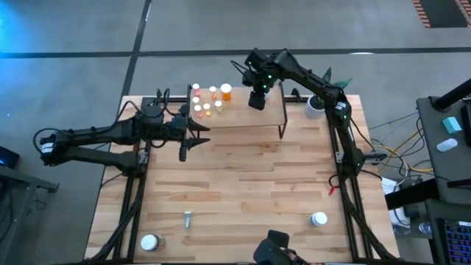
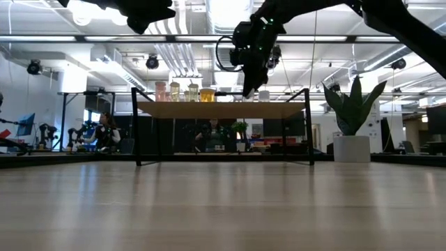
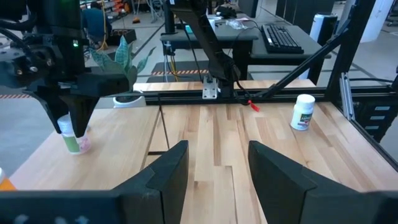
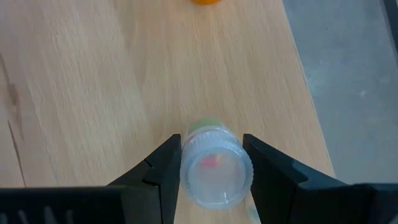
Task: Pick and place medicine bottles onto shelf by color
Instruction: Put the transparent pill bottle on the shelf, then put the white pill bottle on the shelf
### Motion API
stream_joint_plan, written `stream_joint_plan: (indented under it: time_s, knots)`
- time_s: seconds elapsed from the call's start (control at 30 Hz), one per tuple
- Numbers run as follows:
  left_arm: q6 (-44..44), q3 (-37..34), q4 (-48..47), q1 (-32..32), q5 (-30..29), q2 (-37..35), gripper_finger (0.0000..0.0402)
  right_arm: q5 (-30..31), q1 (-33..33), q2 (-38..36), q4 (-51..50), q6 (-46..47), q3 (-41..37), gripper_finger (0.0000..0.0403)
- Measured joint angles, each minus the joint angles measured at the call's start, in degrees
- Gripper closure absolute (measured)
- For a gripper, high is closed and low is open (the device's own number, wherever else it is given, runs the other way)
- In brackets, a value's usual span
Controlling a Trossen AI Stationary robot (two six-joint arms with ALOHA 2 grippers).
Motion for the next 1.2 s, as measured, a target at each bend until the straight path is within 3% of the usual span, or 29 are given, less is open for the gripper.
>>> stream_joint_plan:
  time_s: [0.2, 0.67, 1.2]
  knots:
    - [0.00, -0.04, 0.00, 0.00, -0.01, 0.00, 0.0251, -0.10, 0.02, -0.11, 0.14, 0.20, 0.09, 0.0248]
    - [-1.01, -0.46, -0.02, 0.02, 1.36, 0.11, 0.0251, 0.12, 0.15, -0.96, 0.33, 1.18, 0.29, 0.0165]
    - [-0.95, -0.59, 0.08, -0.49, 3.34, 0.00, 0.0251, 0.20, 1.18, -8.98, -0.80, 3.54, 0.38, 0.0157]
